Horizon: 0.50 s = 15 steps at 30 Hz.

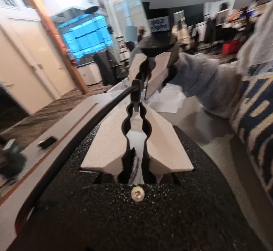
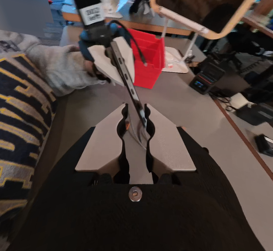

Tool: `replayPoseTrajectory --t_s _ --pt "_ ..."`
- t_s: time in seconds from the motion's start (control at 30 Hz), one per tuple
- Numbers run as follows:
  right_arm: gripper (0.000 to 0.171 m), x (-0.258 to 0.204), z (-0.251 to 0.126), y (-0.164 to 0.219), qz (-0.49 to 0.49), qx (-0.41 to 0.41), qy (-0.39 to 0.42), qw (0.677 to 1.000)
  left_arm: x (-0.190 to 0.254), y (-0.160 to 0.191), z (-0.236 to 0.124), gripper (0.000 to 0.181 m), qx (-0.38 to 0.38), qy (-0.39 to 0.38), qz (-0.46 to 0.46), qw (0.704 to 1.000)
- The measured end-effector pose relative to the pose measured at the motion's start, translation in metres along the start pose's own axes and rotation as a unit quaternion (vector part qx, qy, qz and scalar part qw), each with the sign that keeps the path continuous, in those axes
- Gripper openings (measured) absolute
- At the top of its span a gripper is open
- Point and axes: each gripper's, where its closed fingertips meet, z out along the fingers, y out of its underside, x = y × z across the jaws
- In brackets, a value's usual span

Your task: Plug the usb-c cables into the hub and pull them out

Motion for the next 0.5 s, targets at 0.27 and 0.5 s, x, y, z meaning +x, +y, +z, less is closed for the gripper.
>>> replayPoseTrajectory --t_s 0.27,0.5 --pt "0.028 0.012 0.038 0.033 0.038 -0.042 0.016 0.998 -0.061 -0.013 -0.060 0.007 -0.014 -0.304 0.139 0.942" --pt "0.029 -0.026 0.131 0.082 -0.020 -0.121 -0.094 0.988 -0.059 -0.012 -0.062 0.007 -0.022 -0.334 0.178 0.925"
